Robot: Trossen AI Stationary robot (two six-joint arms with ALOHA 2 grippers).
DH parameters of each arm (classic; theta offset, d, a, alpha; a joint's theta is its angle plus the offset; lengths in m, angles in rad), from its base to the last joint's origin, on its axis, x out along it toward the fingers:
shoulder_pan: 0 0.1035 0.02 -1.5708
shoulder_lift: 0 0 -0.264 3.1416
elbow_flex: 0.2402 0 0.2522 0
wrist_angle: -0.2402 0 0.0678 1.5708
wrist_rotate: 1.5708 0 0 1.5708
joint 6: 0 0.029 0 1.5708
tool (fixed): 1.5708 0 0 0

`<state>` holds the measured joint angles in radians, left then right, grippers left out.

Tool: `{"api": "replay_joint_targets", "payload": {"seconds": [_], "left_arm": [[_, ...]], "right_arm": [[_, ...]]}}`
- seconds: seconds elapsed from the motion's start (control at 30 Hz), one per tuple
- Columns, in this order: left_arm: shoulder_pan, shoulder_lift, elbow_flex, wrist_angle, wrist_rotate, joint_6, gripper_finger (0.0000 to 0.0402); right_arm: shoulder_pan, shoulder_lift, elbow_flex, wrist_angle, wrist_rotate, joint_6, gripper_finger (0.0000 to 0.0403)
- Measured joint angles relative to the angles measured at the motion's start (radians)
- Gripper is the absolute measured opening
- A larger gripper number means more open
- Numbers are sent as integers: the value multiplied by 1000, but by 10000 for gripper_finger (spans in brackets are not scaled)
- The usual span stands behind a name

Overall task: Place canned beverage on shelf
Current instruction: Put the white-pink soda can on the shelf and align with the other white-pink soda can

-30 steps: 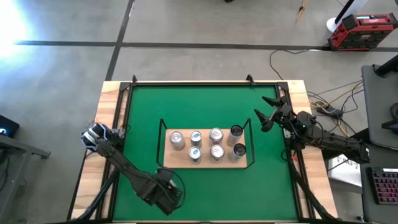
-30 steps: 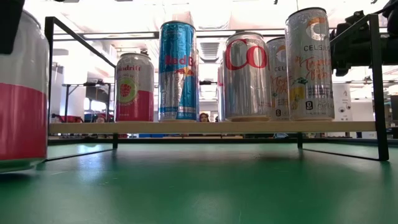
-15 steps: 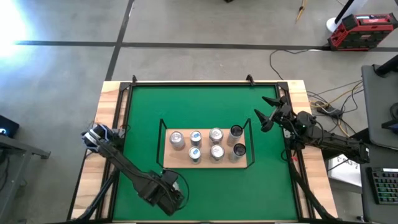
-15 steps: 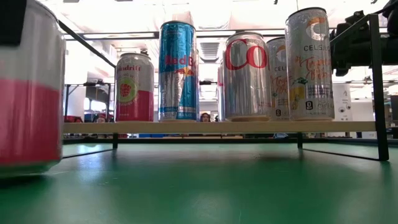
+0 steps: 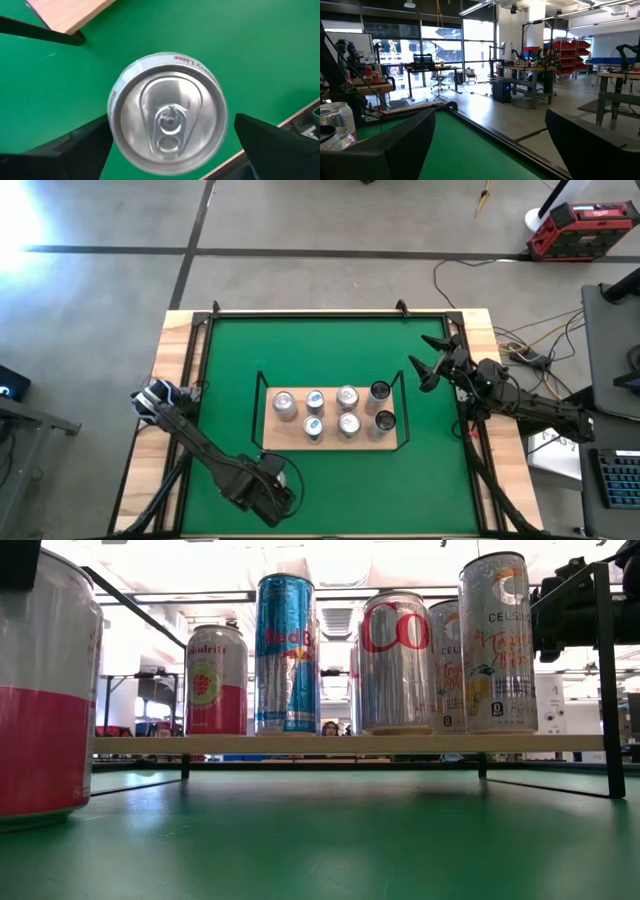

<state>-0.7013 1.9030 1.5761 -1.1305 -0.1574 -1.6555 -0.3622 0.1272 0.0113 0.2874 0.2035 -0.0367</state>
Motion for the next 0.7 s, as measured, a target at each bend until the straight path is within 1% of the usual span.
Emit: {"api": "replay_joint_targets", "payload": {"seconds": [0.1,0.3,0.7], "left_arm": [[0,-2,27,-37,-3,-34,398],[0,-2,32,-92,-8,-256,398],[8,-2,32,-74,-16,-566,400]], "right_arm": [[0,0,0,0,0,2,368],[0,0,0,0,0,0,368],[0,0,0,0,0,2,368]]}}
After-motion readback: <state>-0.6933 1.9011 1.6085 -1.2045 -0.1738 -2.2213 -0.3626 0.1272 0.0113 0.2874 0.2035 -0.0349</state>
